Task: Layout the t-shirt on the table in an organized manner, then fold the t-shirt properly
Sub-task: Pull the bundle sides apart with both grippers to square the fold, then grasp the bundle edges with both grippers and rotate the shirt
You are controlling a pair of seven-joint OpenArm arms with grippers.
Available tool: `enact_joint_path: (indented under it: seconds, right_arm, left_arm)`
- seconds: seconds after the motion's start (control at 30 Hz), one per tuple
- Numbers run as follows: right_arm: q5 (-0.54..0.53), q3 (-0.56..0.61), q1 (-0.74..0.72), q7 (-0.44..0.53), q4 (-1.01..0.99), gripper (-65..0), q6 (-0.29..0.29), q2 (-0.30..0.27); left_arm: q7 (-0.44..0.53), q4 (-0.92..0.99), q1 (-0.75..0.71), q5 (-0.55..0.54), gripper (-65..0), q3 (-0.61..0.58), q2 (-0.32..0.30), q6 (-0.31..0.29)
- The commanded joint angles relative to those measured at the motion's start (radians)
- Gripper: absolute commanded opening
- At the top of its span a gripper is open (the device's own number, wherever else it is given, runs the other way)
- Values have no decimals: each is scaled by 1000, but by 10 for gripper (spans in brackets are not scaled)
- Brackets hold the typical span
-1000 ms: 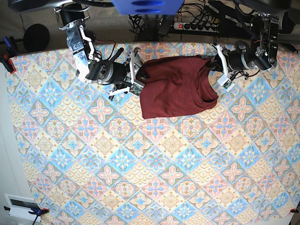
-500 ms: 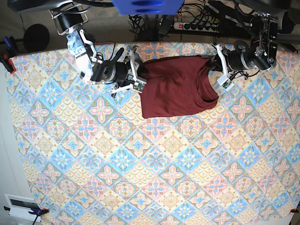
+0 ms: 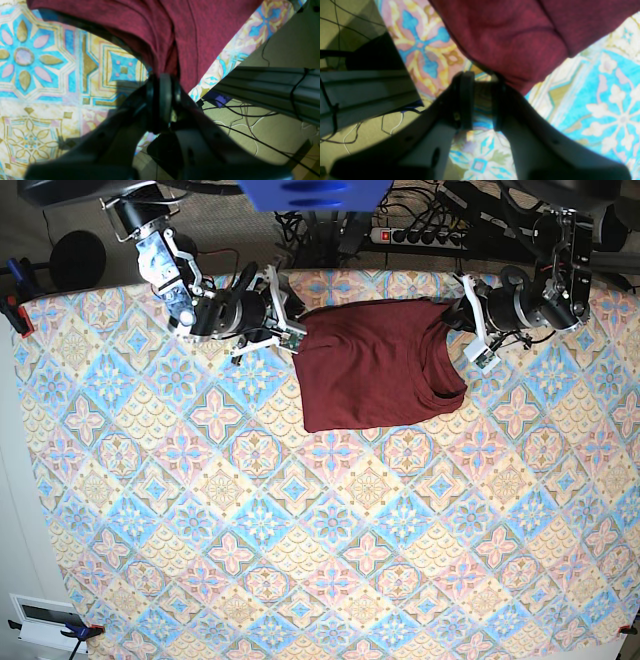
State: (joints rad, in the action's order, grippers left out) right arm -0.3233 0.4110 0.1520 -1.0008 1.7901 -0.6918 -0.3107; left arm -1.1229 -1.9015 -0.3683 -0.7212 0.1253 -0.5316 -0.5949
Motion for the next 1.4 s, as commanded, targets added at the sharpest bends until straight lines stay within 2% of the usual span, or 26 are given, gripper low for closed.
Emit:
enact_joint_path:
  seconds: [0.0,0.13,0.3,0.4,0.47,0.53,0.73,0.83,0.97,1.07,1.13,1.27,1.37]
  right_arm:
    - [-18,-10,5,12,57,-538,-4,-6]
    - [-23,-94,24,4,169,-538,-4,-6]
    - [-24,-116,18,7,172,-538,-4,-5]
    - [-21,-125,13,12,170,-538,-4,-5]
    - [-21,-131,-22,13,169,-538,-4,-3]
    - [-23,-126,-87,15,152,-538,-4,0]
    - [-26,-125,-162,84,90,-538,-4,38]
    - [-26,-122,-199,90,41,-539,-4,63]
    - [-26,-70,-248,92,-36,-539,-4,101]
    - [-23,-21,-292,93,-97,-539,-4,118]
    - [-20,7,-317,102,-132,-539,-4,133]
    - [-20,21,-351,141,-183,-539,-4,158]
    - [-18,22,-380,148,-275,-539,-4,172]
  left_arm:
    - [11,-14,5,-7,-648,10,-15,-3]
    - [10,-16,5,-7,-617,7,-15,-3]
    - [5,-19,-2,-7,-479,9,-18,-3]
    - [5,-17,-4,-15,-409,10,-51,-3]
    - [10,-17,-4,-15,-387,29,-52,-3]
    - [5,-16,-5,-15,-386,99,-46,-3]
    - [5,-48,-24,-19,-386,340,81,-7]
    - [4,-76,-22,-99,-398,382,140,-7]
    - [5,-80,-15,-209,-464,291,158,-4]
    - [11,-79,21,-177,-525,169,160,-1]
    - [11,-76,51,-99,-553,93,196,-1]
    - [11,-76,62,58,-551,3,285,-1]
    - [13,-63,74,228,-551,-94,327,-1]
